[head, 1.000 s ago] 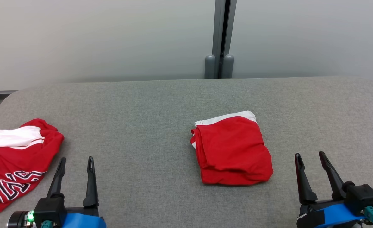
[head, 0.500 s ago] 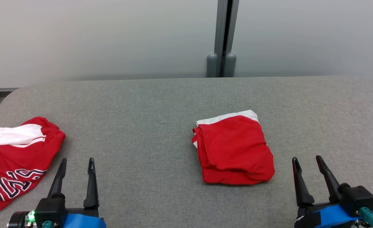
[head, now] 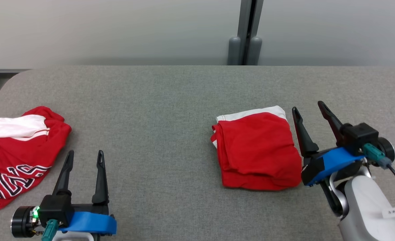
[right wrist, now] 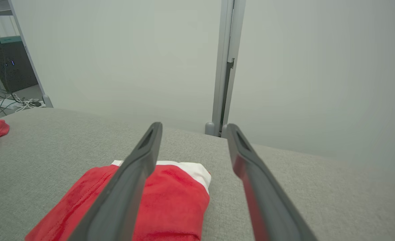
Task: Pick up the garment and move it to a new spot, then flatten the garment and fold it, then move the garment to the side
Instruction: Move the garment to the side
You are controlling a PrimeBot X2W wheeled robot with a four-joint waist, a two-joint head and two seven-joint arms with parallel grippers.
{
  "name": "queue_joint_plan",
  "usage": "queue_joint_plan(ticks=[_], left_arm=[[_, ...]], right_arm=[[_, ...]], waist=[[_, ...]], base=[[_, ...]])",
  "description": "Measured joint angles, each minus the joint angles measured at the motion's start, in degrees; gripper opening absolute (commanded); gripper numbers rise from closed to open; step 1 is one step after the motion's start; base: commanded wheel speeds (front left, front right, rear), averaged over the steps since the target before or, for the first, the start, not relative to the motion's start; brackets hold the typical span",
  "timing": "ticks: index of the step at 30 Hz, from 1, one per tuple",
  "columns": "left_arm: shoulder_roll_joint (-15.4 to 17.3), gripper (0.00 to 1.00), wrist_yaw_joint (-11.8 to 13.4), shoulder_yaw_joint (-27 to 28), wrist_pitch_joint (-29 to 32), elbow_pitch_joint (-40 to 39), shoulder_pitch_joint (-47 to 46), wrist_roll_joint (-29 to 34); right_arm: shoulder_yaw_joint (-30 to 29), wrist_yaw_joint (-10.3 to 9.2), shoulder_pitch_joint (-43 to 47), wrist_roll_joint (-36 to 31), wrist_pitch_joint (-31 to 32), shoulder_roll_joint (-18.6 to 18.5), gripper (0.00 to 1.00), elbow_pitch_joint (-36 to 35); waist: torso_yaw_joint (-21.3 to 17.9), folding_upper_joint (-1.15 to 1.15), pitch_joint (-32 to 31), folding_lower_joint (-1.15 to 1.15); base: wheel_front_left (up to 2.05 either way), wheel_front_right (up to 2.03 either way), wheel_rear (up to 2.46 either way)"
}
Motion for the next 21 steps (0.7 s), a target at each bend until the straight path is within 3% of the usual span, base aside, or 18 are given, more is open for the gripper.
queue_joint_plan(ticks=[8,21], left_arm=[[-0.42,1.00,-0.08,-1.25,0.00,0.37,-3.21,-0.49],[-0.93,1.00,-0.07,-1.72,0.00,1.11,-5.06,-0.92]], right_arm=[[0.46,0.00,-6.32,-0.74,3.54,-1.13,1.00,10.38],[0.87,0.00,-6.83,0.04,1.92,-0.91,1.00,26.77]], waist=[[2.52,0.00,3.75,0.00],[4.36,0.00,6.67,0.00]], base=[[0.00,0.00,0.00],[0.00,0.00,0.00]])
